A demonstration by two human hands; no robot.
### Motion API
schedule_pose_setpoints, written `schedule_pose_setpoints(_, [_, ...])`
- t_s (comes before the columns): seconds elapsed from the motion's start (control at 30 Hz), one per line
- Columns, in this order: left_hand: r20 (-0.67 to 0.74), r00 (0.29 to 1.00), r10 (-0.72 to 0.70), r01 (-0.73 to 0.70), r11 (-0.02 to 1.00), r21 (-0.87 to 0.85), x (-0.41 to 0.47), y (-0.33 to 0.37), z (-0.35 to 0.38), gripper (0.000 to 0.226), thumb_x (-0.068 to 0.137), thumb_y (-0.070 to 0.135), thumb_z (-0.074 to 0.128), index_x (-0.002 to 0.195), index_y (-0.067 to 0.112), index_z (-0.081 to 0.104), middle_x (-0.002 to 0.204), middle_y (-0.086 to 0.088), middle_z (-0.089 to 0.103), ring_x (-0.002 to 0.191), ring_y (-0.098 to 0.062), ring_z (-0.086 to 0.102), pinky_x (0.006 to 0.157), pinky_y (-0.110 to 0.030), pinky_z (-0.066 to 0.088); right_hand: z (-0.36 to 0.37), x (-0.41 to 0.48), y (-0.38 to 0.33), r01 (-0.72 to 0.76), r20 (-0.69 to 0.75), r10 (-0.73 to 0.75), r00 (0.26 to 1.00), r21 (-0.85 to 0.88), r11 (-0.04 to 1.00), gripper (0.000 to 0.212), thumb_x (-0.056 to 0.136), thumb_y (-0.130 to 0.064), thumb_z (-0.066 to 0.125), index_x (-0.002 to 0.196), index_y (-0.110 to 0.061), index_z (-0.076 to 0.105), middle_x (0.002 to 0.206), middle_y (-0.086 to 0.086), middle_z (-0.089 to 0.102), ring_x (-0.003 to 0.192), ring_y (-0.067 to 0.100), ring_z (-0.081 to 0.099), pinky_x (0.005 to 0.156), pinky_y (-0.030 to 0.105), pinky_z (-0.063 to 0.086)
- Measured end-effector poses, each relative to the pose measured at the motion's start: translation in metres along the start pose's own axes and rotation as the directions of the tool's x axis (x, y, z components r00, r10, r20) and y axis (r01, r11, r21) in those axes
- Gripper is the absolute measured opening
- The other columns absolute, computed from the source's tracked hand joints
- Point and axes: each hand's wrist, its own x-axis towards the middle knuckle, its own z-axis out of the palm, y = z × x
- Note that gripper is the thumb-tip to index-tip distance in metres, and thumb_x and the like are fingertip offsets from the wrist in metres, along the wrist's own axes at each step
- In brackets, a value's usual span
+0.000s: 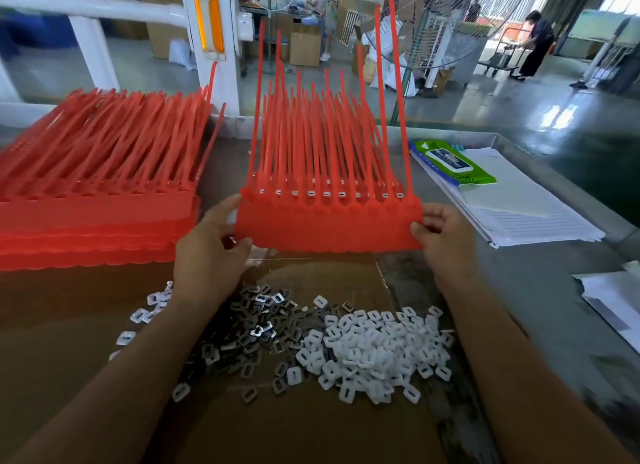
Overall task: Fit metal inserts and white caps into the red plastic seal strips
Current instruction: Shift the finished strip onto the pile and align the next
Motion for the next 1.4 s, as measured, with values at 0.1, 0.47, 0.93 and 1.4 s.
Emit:
schedule_pose_setpoints(0.1, [0.086,0.996,0.030,-0.046,0.982,0.185,-0.002,0.003,0.002,0.046,0.077,0.014,0.067,0.120,0.027,0.056,0.104,-0.005,0.067,0.090,-0.020,0.062,0.080,-0.023,0.041,0.002,0.002,0.006,-0.008,-0.013,0.007,1.000,-0.103,0.995,0.025,0.084,-0.001,0.059,0.107,-0.011,0.058,0.094,0.000,0.063,0.089,0.015,0.061,0.086,0.037,0.051])
schedule_pose_setpoints(0.47, [0.211,0.977,-0.039,-0.023,0.958,0.284,-0.002,0.002,0.002,0.033,0.081,0.028,0.063,0.114,0.024,0.062,0.110,-0.003,0.066,0.099,-0.020,0.059,0.086,-0.031,0.043,0.000,0.011,0.022,-0.073,-0.062,0.060,0.996,-0.229,0.971,0.025,0.083,-0.005,0.062,0.108,-0.007,0.060,0.101,0.009,0.065,0.091,0.019,0.060,0.091,0.041,0.048])
schedule_pose_setpoints(0.93, [0.244,0.968,0.056,-0.128,0.949,0.289,-0.001,0.002,-0.001,0.016,0.076,0.008,0.067,0.090,0.013,0.072,0.100,-0.003,0.064,0.091,-0.017,0.057,0.084,-0.020,0.035,-0.003,0.007,0.022,-0.006,-0.005,0.004,1.000,-0.505,0.863,0.028,0.084,-0.009,0.060,0.112,-0.010,0.063,0.113,0.010,0.065,0.108,0.024,0.057,0.093,0.028,0.038])
schedule_pose_setpoints(1.4, [0.506,0.855,0.112,-0.316,0.887,0.338,-0.008,0.007,0.004,0.045,0.082,-0.004,0.046,0.121,0.017,0.057,0.135,0.004,0.048,0.126,-0.014,0.041,0.107,-0.024,0.022,0.000,-0.027,-0.033,0.364,0.564,-0.169,0.808,-0.252,0.896,0.021,0.082,-0.018,0.065,0.075,-0.037,0.060,0.078,-0.022,0.060,0.074,-0.011,0.056,0.061,0.005,0.039])
